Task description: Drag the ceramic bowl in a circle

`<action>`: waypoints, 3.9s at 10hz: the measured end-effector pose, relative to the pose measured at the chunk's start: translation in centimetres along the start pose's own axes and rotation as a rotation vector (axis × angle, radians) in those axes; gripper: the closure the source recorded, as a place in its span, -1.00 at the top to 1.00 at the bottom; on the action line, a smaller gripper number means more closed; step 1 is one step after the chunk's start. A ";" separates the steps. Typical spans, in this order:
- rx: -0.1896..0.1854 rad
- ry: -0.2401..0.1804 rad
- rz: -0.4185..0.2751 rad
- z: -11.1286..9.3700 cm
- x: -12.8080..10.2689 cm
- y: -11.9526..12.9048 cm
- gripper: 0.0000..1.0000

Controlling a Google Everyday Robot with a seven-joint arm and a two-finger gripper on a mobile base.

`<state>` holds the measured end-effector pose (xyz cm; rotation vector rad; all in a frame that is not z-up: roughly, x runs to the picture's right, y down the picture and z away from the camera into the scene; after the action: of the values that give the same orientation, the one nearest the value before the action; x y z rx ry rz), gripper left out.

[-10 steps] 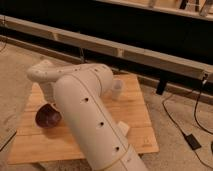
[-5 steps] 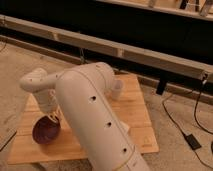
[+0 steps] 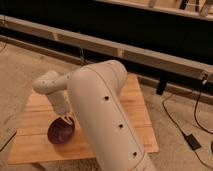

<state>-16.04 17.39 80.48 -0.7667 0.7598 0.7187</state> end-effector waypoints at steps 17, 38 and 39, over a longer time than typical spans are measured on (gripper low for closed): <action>-0.132 -0.158 0.006 -6.0 -8.9 6.3 -1.00; -0.516 -0.126 0.011 -1.9 -5.0 2.4 0.60; -0.509 -0.129 0.007 -1.9 -5.0 2.4 0.60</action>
<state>-21.19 15.73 82.80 -1.1645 0.4627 0.9746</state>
